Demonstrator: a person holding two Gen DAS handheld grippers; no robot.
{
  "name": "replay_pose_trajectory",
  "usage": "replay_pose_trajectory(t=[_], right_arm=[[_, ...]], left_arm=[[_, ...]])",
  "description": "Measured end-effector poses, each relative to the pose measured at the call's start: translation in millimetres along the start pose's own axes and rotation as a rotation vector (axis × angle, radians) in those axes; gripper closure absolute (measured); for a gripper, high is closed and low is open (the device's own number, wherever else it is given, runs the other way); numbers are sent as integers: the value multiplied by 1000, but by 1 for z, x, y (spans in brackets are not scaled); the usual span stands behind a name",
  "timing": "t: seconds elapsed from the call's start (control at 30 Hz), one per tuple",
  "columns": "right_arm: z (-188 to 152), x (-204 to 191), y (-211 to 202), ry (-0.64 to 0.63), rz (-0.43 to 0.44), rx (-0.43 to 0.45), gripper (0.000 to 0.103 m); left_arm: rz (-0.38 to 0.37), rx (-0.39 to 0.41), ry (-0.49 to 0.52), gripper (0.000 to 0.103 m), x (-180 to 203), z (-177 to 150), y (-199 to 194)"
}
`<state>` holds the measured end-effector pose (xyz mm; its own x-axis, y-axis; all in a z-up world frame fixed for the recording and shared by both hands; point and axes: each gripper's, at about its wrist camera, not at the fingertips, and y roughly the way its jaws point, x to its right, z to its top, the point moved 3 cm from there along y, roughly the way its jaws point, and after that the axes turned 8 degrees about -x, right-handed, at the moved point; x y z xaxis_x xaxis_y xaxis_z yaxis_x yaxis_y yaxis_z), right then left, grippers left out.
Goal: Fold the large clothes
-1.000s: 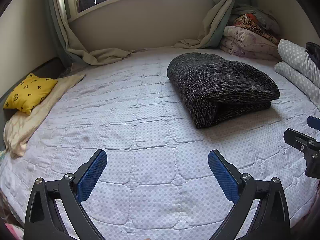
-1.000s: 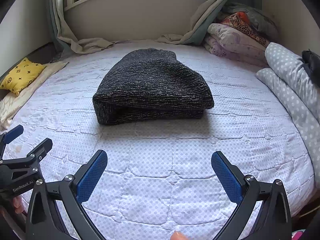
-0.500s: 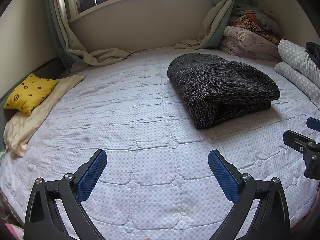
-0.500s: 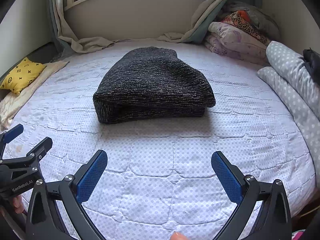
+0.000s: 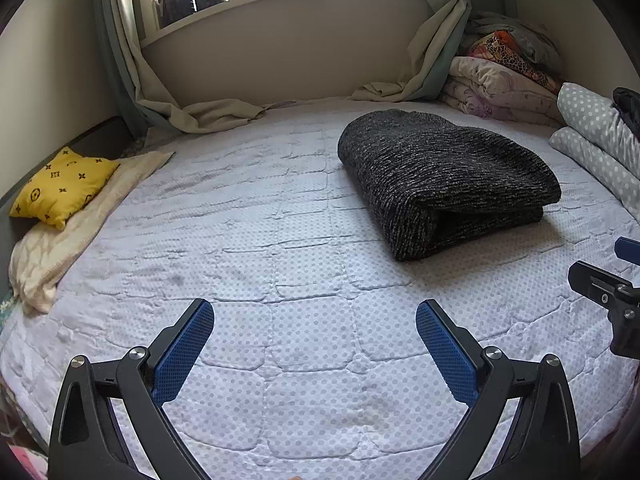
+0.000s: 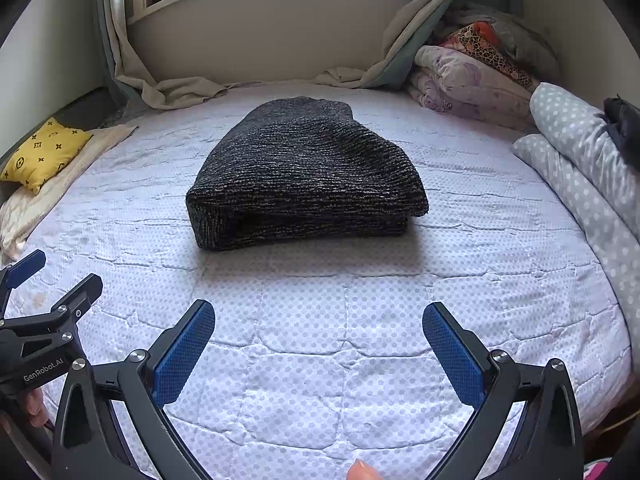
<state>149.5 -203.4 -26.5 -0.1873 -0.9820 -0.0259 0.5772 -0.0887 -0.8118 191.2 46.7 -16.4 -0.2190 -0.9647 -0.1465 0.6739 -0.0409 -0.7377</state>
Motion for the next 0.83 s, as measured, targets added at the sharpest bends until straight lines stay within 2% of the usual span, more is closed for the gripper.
replay_pose_trajectory(t=[0.53, 0.83], right_arm=[[0, 4, 3, 1, 22, -19, 0], [-1, 7, 8, 12, 29, -39, 0]], left_arm=[[13, 22, 4, 0, 3, -2, -6], [-13, 49, 3, 0, 4, -2, -14]])
